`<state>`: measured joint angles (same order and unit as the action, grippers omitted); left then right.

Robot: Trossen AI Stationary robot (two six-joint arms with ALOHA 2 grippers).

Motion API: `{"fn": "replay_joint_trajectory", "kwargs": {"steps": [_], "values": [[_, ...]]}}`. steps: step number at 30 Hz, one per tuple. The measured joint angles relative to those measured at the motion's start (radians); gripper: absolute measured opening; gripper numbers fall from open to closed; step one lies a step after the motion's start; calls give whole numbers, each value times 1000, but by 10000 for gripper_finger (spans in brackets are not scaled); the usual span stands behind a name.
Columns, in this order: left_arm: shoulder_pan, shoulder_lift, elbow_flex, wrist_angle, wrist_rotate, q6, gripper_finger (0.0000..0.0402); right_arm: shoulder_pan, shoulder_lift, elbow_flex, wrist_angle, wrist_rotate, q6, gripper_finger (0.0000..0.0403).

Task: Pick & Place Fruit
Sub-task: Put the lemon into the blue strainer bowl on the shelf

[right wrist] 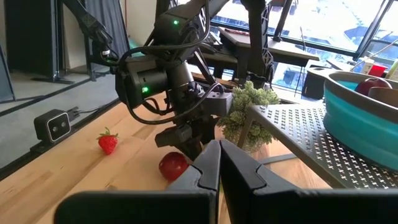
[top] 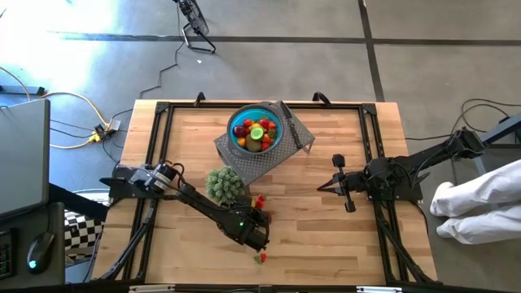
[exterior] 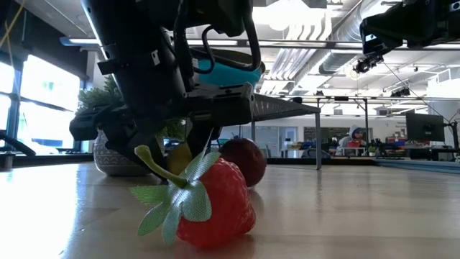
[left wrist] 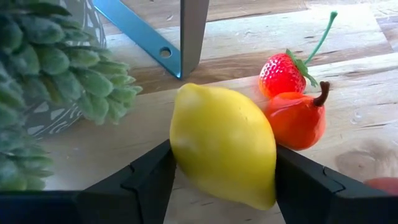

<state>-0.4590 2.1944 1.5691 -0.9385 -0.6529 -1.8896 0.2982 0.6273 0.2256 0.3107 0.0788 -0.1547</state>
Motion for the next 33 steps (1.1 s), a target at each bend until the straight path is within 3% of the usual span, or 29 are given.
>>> {"fn": "replay_joint_trajectory", "kwargs": {"steps": [33], "values": [[15,2,-1,-4,6,-4,235,0,0,0,-1,0,0,3]]}}
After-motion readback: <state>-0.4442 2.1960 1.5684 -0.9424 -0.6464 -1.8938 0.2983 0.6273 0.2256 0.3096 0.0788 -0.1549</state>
